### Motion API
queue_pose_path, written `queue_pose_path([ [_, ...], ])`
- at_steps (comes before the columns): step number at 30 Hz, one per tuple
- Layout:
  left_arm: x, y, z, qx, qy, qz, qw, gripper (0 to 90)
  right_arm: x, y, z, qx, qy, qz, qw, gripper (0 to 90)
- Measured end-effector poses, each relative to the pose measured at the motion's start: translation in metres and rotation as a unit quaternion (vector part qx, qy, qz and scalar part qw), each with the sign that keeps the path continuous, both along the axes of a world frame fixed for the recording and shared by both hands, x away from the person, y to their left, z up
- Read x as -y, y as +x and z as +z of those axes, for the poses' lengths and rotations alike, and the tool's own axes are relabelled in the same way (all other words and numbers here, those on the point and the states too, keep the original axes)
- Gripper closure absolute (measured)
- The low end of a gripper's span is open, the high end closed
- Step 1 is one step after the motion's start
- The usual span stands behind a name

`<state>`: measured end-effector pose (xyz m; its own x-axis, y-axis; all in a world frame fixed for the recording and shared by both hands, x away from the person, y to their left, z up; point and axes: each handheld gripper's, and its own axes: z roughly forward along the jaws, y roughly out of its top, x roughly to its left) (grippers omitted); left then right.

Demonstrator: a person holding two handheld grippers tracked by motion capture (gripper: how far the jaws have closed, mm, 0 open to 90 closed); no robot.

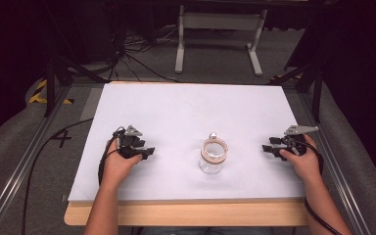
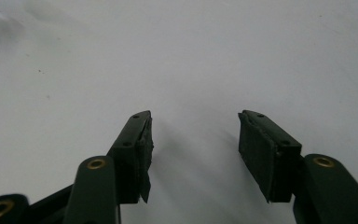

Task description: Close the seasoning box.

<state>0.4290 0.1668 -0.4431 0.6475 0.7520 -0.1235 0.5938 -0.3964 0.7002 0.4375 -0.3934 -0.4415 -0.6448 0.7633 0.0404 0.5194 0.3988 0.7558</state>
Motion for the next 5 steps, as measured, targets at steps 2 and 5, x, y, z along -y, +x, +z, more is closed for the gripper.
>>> queue_pose_path([
  [2, 0.0017, -0.0012, -0.0004, -0.006, -0.010, 0.005, 0.9999, 46.8, -0.0006, -0.0001, 0.0001, -0.001, 0.001, 0.000, 1.0000, 44.3],
  [5, 0.0014, -0.0009, 0.0005, -0.009, -0.004, 0.002, 0.9999, 44.6, -0.0019, -0.0001, 0.0011, 0.001, 0.001, 0.001, 1.0000, 44.3],
])
